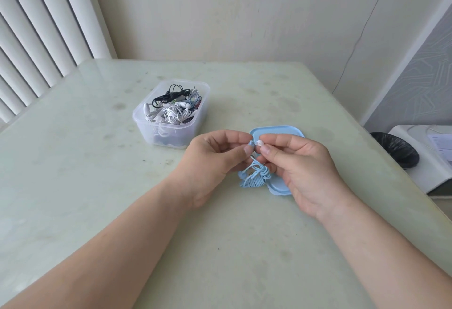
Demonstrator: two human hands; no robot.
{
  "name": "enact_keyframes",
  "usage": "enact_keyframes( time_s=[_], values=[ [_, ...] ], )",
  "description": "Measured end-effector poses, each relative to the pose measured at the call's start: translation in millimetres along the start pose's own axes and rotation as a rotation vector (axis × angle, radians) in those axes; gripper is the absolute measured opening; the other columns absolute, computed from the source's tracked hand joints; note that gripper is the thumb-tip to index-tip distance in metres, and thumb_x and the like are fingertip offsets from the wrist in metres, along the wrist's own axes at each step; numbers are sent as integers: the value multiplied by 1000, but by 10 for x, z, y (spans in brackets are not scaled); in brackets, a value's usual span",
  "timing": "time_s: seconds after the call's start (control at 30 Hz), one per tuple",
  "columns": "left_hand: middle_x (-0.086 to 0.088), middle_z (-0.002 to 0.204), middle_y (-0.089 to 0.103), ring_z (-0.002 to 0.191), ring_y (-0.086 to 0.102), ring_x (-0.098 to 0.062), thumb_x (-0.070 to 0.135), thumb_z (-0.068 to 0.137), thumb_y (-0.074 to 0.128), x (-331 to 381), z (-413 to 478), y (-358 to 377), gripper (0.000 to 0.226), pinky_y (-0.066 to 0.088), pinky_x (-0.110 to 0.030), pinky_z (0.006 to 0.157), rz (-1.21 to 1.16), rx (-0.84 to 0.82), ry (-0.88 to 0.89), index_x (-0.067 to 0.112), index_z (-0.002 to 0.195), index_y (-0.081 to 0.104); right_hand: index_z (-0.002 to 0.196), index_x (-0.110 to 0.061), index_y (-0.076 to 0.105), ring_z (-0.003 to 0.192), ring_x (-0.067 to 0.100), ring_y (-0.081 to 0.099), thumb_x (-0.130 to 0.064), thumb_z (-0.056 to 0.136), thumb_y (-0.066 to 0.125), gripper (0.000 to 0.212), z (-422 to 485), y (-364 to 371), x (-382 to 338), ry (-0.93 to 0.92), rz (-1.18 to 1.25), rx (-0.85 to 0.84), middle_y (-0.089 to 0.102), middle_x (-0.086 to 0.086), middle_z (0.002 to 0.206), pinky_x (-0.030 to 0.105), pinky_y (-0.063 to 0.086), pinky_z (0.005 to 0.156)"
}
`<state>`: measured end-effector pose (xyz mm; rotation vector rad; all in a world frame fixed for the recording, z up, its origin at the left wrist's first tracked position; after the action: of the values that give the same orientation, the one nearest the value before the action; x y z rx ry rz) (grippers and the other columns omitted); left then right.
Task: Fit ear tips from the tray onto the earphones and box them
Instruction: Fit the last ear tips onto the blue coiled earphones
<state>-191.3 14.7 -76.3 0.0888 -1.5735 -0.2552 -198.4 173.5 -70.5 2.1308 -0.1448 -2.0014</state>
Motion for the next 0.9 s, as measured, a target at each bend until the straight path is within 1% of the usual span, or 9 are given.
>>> enact_keyframes(
  time_s=[0.1,0.23,0.33,0.4,0.47,0.53,0.67,0.8,0.9],
  values=[
    [-11,88,75,72,68,-18,0,95,69,5,-10,12,8,56,-28,72,12,-20,5,6,99,73,103,0,75,74,24,70,2,86,73,18,8,-2,18,11,11,-4,75,14,81,33,58,73],
    [-19,93,74,74,68,-23,1,96,67,21,-12,24,9,59,-34,74,2,-21,25,5,103,71,105,2,73,69,20,68,1,89,70,17,8,-4,16,18,30,-7,75,11,79,34,61,73],
    [-10,87,74,75,66,-21,3,96,67,14,-12,30,12,57,-34,75,20,-2,36,10,101,76,99,-1,74,67,20,68,0,88,71,12,4,0,8,28,36,-19,73,12,79,35,60,72],
    [-5,84,74,76,66,-19,4,96,68,2,-11,21,14,57,-35,79,30,15,35,13,104,76,98,-2,75,67,22,69,-1,87,73,11,2,0,10,33,26,-16,72,14,77,36,59,72],
    [-3,84,75,75,68,-18,4,96,69,-11,-7,-4,17,57,-36,81,27,28,27,11,109,74,99,-1,74,68,23,69,-1,87,73,12,2,5,19,37,22,-13,71,15,76,37,58,73],
    [-7,85,75,76,68,-19,5,96,69,-15,-4,-13,13,57,-36,82,37,21,19,8,107,74,98,-1,74,67,23,69,-1,87,74,11,0,11,19,37,20,-13,71,15,76,36,58,72],
    [-12,85,74,75,69,-20,4,95,70,1,-14,11,7,58,-32,77,46,-4,26,7,99,75,94,-3,73,67,22,69,0,88,72,7,1,15,16,38,22,-17,71,14,76,33,57,69],
    [-8,81,74,72,69,-17,2,95,69,10,-14,13,7,57,-27,73,40,-2,34,7,97,75,95,-3,72,68,23,69,-1,89,71,6,-2,23,17,41,-2,-32,70,12,73,33,57,68],
    [-6,79,74,70,68,-16,3,94,71,3,-9,6,7,57,-29,72,63,8,35,8,96,75,95,-3,72,68,23,69,-1,90,70,7,2,27,6,26,-28,-48,71,12,73,33,57,67]
  ],
)
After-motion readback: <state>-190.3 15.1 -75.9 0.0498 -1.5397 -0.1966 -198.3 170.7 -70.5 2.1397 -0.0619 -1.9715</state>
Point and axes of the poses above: each hand's wrist, its own z-axis towards the middle knuckle, its own y-axis out of the palm, x = y × z, the point moved 9 cm from there along z, towards the middle knuckle
